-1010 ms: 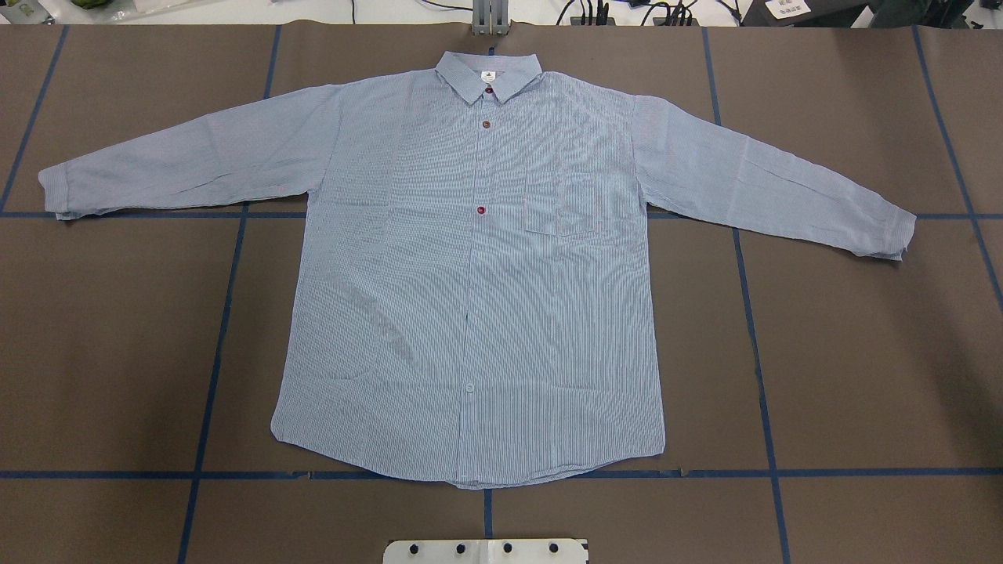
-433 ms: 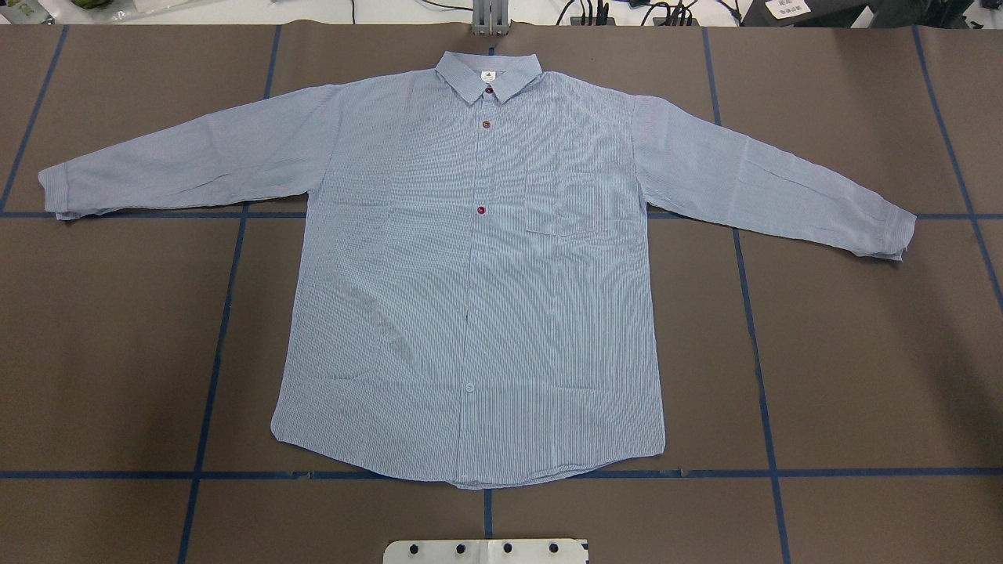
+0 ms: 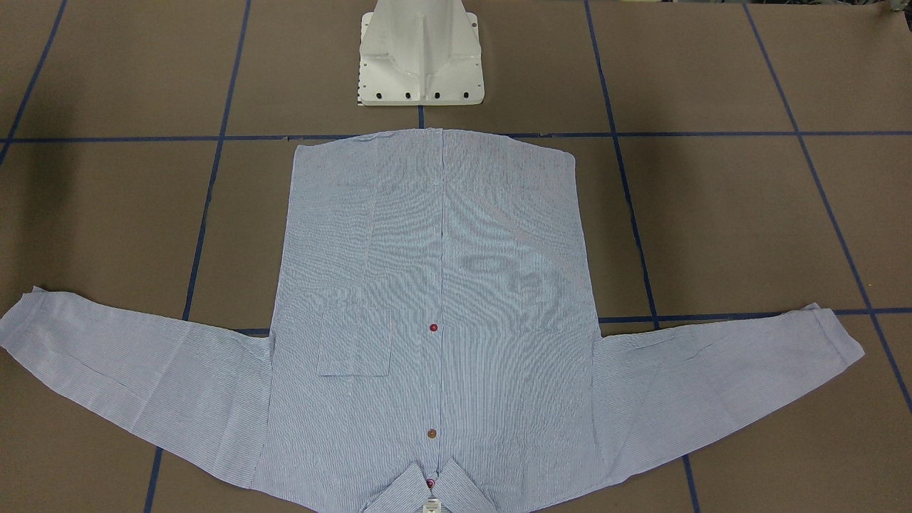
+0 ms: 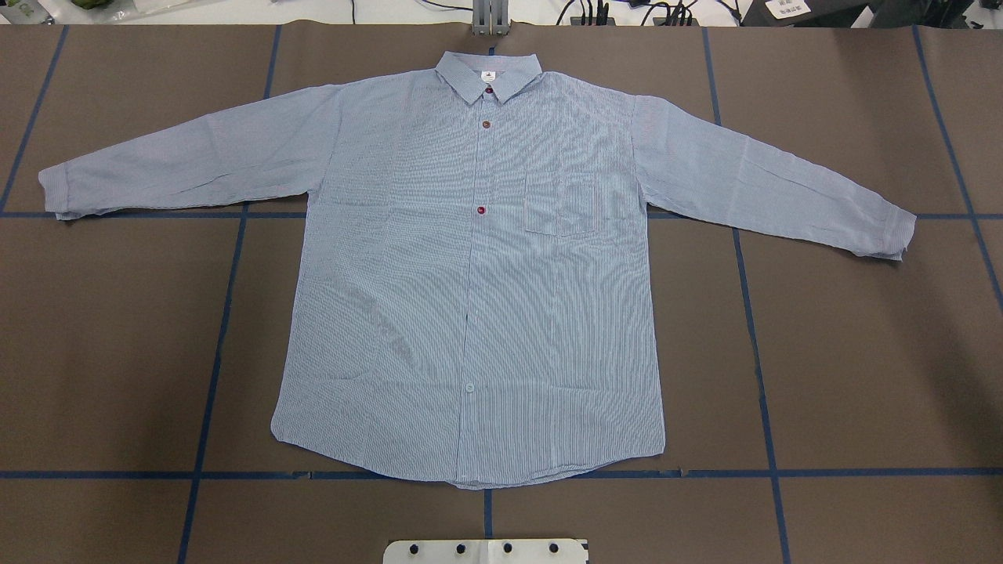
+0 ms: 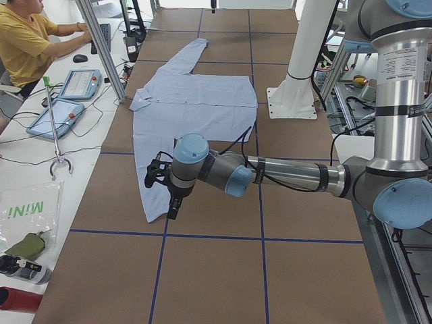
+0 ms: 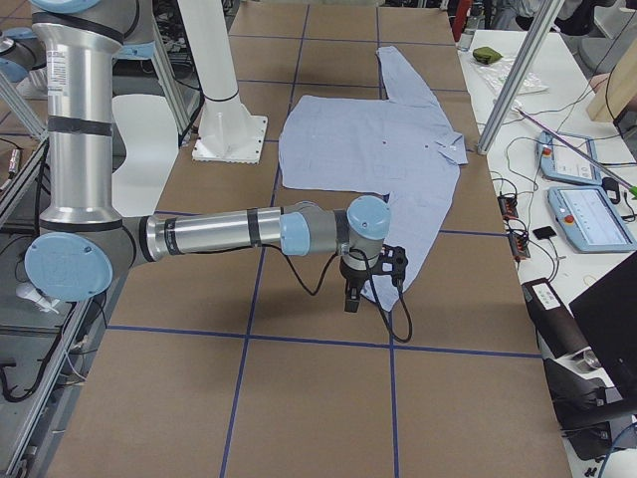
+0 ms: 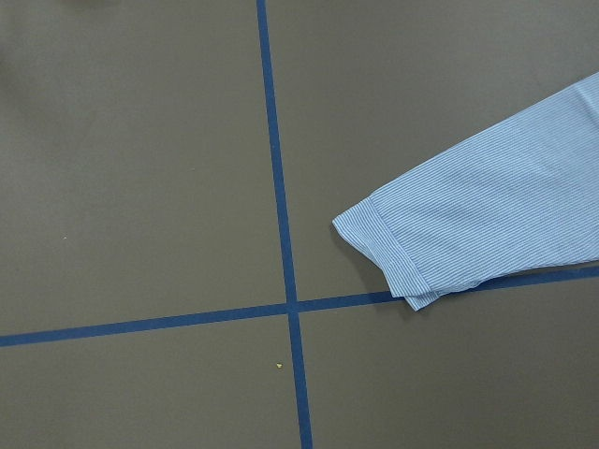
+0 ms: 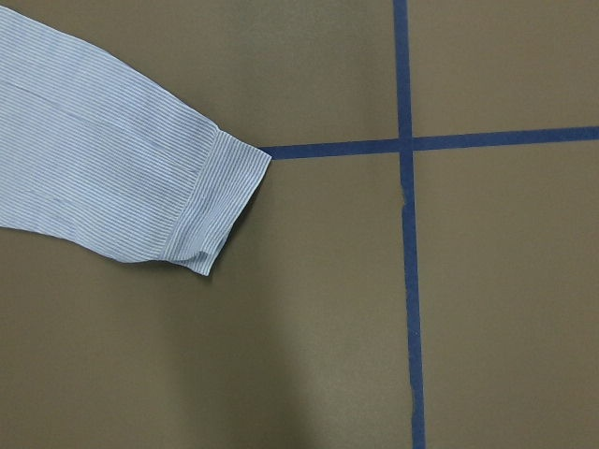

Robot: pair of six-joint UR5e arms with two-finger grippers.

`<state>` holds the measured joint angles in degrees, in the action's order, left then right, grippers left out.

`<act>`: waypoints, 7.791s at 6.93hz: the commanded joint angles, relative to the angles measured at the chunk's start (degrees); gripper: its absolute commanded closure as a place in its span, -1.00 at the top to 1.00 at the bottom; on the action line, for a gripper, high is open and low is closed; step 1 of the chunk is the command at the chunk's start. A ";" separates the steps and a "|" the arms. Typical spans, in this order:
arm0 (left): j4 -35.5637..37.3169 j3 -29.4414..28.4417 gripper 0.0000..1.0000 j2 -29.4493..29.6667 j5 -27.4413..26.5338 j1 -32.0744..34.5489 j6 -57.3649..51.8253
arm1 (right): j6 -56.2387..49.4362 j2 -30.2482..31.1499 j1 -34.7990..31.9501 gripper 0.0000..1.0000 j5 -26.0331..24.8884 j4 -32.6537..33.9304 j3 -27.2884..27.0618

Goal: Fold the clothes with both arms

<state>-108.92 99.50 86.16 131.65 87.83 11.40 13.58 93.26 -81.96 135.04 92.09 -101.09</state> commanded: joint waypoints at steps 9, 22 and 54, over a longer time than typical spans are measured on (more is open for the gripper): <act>-1.64 -0.80 0.99 -0.02 5.02 -0.20 2.84 | 44.51 -6.25 17.43 0.78 -5.31 -36.81 19.44; -1.64 -0.53 0.99 -0.11 4.93 -0.20 2.66 | 45.30 -7.39 18.50 -1.00 -6.54 -36.81 20.41; -30.82 -37.45 0.32 17.99 -1.75 -17.08 25.60 | 91.36 -50.02 43.11 0.98 -34.31 -25.39 16.89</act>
<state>-139.71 62.43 103.95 130.06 71.40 36.97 104.94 43.04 -38.77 100.78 66.66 -84.15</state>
